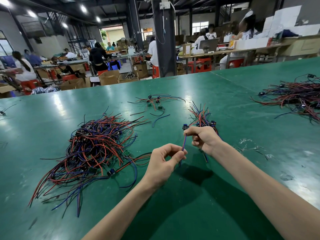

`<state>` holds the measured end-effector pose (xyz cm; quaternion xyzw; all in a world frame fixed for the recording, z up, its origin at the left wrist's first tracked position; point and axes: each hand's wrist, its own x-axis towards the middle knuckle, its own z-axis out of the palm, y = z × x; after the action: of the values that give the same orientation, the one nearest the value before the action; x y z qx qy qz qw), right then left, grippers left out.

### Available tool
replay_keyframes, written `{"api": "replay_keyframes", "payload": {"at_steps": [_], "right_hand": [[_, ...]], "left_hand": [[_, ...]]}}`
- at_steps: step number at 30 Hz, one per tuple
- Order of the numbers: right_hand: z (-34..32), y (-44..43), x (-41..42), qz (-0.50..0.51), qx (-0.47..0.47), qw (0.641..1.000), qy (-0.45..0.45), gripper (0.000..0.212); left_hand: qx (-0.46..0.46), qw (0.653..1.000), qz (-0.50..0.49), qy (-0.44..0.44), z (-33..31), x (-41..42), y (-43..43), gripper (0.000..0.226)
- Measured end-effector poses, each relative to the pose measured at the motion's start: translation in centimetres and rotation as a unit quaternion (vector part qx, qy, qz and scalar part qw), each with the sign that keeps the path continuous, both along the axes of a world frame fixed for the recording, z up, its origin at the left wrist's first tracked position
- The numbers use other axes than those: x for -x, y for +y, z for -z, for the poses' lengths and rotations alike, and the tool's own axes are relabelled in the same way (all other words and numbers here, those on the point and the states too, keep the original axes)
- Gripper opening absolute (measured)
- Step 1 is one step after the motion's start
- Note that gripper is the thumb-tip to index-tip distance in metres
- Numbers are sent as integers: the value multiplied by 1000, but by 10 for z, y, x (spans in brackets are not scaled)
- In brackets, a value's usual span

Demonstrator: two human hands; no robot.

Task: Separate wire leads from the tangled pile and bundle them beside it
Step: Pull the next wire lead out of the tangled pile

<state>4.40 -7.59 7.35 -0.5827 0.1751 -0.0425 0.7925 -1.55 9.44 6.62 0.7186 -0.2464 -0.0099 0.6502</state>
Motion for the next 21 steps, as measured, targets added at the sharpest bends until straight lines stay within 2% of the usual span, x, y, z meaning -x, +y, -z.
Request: {"api": "replay_keyframes", "payload": {"at_steps": [3,10,16,21], "right_hand": [[1,-2,-1,7,4,1000,0,12],[2,-4,-2,19,17,1000,-11,13],[4,-4,-2,31,19,999,-13,12],[6,-6,-3,42,50,998,-16,13]], "left_hand": [[-14,1000,1,-7,-2,2,0,14],[-32,999,6,-26,-5,6,1,23],[-46,998,15,-32,-3,7,-1,18],[-79,995,14,-56,0,5,1,24]]}}
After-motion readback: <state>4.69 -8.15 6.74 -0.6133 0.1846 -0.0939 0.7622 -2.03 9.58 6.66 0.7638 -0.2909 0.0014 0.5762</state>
